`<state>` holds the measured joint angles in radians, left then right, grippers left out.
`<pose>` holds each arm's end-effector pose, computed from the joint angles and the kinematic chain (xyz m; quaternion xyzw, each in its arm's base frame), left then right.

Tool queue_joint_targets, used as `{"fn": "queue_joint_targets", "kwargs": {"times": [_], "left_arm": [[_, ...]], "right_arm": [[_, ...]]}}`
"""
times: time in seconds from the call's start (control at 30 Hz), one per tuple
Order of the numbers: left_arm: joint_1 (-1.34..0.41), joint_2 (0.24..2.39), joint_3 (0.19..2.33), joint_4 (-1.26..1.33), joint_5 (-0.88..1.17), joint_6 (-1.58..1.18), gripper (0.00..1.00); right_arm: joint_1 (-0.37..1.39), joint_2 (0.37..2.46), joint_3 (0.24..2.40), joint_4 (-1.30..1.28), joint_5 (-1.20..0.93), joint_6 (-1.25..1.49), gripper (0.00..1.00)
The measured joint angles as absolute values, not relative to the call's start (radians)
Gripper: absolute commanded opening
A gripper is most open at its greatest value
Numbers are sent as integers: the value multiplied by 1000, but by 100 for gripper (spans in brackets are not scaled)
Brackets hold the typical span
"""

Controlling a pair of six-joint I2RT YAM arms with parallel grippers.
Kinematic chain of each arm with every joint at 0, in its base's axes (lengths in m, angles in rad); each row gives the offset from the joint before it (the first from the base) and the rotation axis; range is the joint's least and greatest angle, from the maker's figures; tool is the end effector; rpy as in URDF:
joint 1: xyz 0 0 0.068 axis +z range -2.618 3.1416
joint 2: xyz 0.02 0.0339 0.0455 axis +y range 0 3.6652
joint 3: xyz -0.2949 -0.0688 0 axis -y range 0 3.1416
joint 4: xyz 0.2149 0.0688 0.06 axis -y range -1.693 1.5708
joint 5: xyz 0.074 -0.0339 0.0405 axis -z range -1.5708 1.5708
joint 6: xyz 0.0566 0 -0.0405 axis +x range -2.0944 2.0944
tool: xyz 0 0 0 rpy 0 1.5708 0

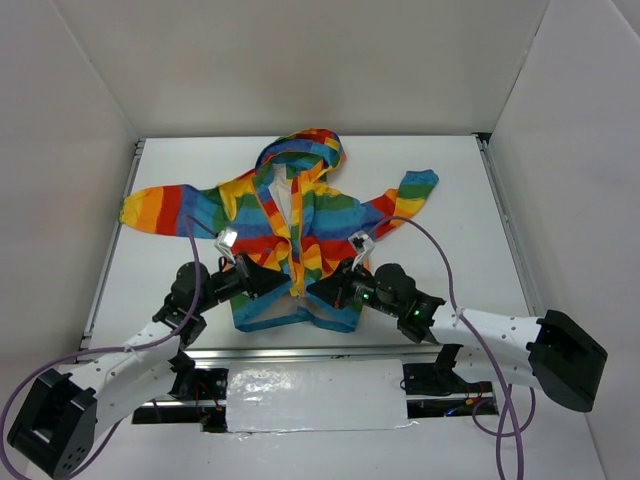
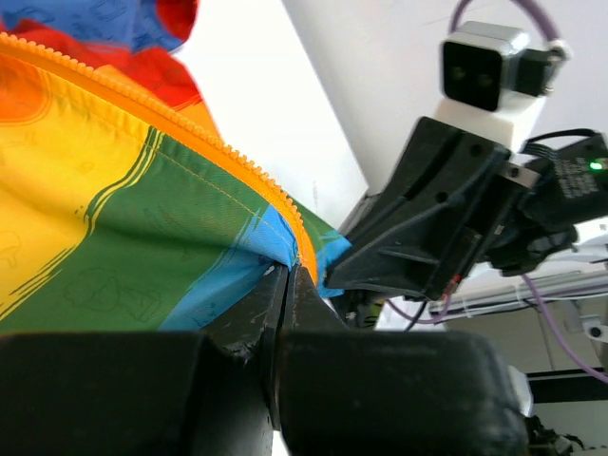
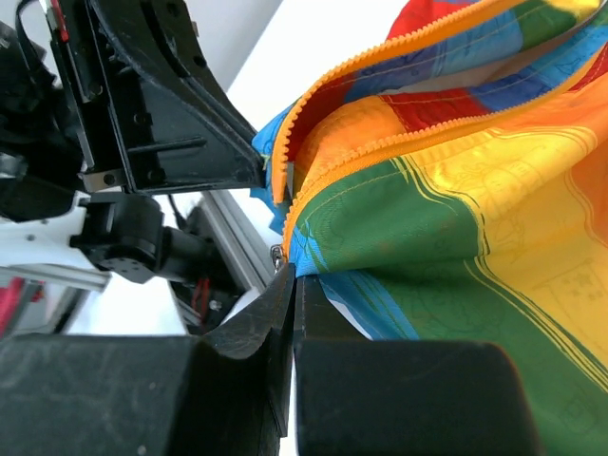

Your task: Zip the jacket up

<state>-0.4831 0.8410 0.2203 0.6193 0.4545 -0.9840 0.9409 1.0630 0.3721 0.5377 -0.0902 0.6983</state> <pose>0.1283 -0.0954 0.2569 -0.0166 0.7074 -0.5793 0.4046 0.1192 0.1721 0.2606 -0.1209 0.7493 0.4986 0.4188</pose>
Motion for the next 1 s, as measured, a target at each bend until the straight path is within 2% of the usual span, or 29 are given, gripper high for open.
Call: {"fn": "queue_joint_targets", "kwargs": {"times": [0.23,1.0], "left_arm": [[-484,854,183,722,477,-1032,0],[-484,871,165,794,495,-1081,0]], "right_arm": [[909,1075,338,635,-129,755,0],[878,1080,316,739,-197,799,0]]}}
